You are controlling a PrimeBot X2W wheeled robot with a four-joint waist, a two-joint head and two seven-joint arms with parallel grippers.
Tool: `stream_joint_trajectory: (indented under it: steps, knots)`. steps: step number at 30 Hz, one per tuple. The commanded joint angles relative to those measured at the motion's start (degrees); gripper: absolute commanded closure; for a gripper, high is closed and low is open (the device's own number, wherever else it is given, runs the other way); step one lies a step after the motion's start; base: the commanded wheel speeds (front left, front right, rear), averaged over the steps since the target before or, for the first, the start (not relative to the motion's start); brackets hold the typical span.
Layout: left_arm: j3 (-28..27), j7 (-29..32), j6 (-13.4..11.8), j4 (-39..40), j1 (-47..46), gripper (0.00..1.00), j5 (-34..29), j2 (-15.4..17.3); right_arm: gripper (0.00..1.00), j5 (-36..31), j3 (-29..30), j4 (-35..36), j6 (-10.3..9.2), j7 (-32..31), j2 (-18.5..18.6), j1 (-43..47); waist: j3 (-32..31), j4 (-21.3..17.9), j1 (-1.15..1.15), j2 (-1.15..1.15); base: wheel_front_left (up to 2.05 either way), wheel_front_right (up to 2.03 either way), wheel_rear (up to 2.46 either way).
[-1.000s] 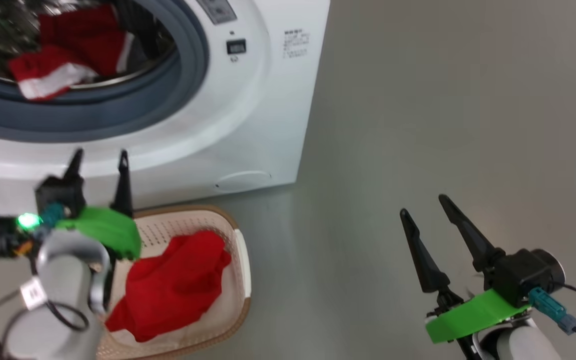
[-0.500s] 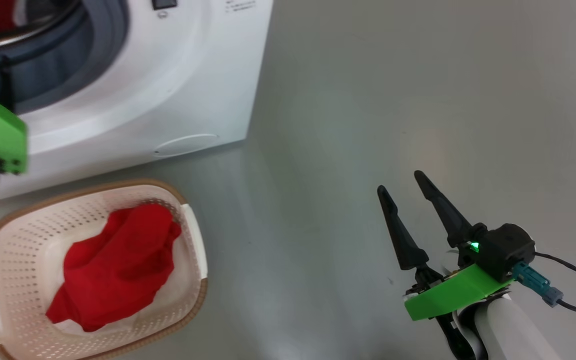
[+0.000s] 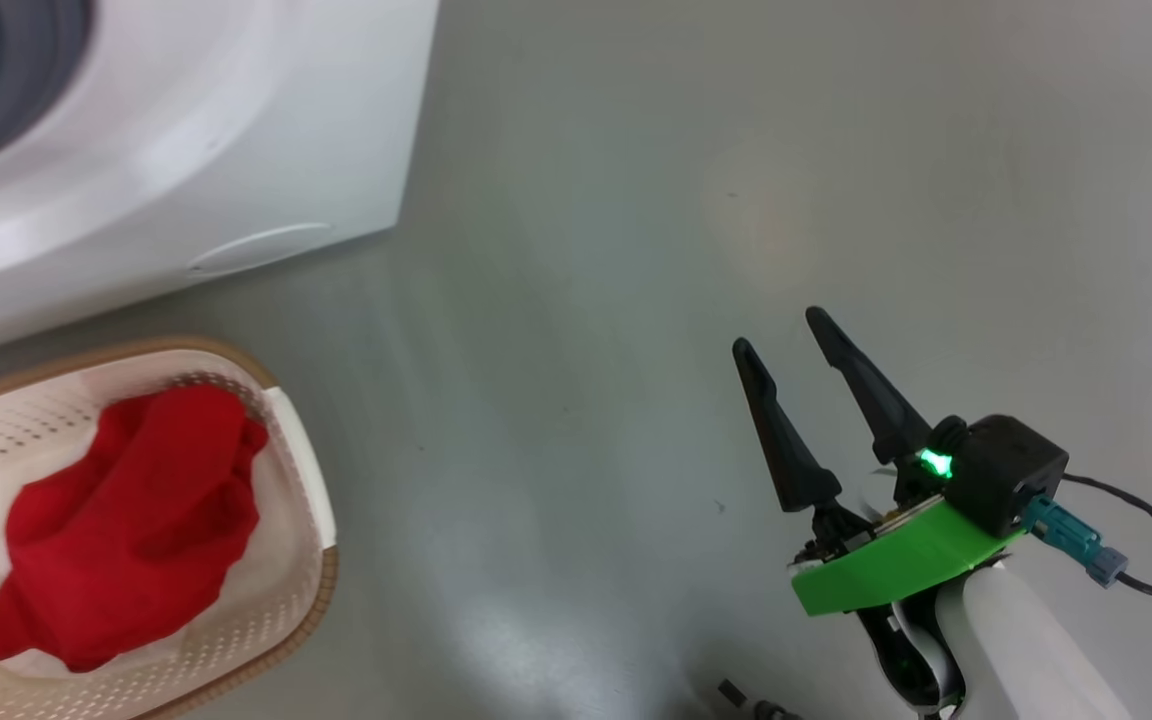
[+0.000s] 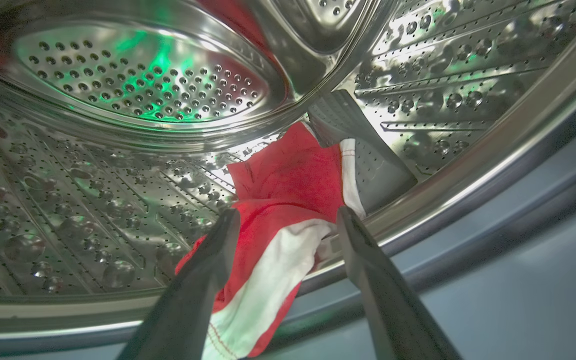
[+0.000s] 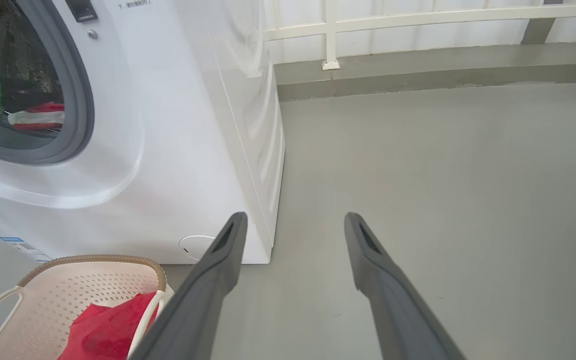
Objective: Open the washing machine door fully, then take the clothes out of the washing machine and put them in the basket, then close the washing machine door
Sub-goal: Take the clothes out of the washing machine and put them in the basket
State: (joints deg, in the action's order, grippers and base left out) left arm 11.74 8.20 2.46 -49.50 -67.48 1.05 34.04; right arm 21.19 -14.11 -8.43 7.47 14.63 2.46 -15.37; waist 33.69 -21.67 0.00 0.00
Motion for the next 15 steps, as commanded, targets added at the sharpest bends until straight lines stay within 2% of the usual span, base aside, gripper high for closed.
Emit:
stream_joint_trajectory:
  steps: [1, 7, 15]
  knots:
    - [-0.90, 0.99, 0.13, 1.12, -1.38, 0.00, -0.24, 3.90, 0.00, 0.52, -1.23, 1.47, 0.02, 0.36, 0.42, -0.21, 1.27, -1.14, 0.00, 0.00, 0.00, 0.00, 0.00]
    - [-0.73, 5.42, 0.80, 0.74, -2.41, 0.00, -0.27, 6.96, 0.00, 1.28, -1.73, 1.60, 0.02, 0.36, 0.42, -0.51, 2.15, -1.72, 0.00, 0.00, 0.00, 0.00, 0.00]
    - [-0.36, 10.32, 0.51, 1.10, -2.26, 0.00, -0.37, 9.10, 0.00, 1.70, -1.69, 1.76, 0.02, 0.37, 0.42, -0.55, 2.73, -1.86, 0.00, 0.00, 0.00, 0.00, 0.00]
